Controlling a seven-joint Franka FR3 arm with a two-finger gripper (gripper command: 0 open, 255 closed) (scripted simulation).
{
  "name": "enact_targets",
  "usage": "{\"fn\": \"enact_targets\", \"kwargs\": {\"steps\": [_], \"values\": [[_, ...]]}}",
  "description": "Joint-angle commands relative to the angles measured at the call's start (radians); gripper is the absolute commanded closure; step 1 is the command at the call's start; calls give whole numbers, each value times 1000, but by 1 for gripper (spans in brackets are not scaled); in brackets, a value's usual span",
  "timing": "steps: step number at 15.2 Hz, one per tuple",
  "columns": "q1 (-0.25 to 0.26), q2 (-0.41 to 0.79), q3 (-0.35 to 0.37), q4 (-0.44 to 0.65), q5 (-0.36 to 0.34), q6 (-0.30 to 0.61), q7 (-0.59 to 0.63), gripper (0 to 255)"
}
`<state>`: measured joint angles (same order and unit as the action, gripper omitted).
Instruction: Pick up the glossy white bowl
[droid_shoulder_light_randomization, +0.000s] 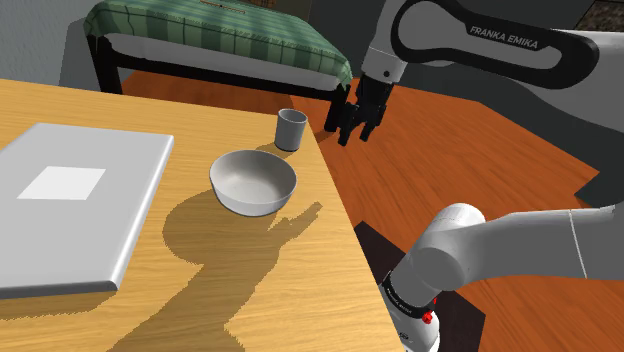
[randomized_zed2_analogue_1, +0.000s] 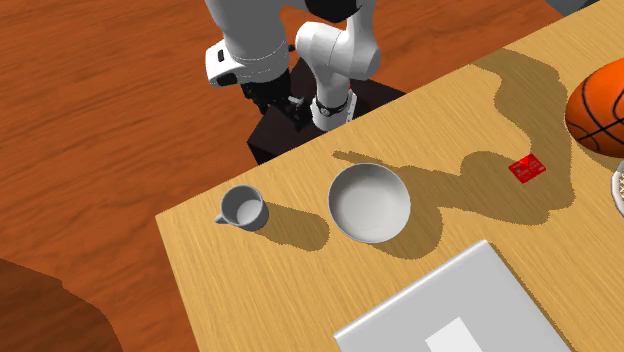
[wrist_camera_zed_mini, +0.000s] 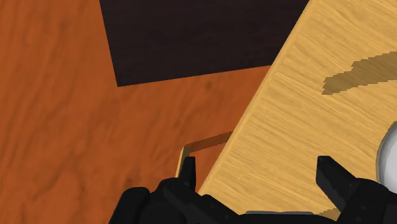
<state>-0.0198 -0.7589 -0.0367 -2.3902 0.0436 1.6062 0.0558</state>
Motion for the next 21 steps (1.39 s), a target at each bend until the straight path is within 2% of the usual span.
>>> {"fn": "enact_targets", "kwargs": {"steps": [1, 8, 14, 21], "values": [[0, 0, 0, 0, 0, 0, 0, 0], [57, 148, 137, 98, 84, 39, 150, 0], [92, 307, 246, 226, 122, 65, 276, 0], [96, 311, 255, 149, 128, 145, 274, 0]]}}
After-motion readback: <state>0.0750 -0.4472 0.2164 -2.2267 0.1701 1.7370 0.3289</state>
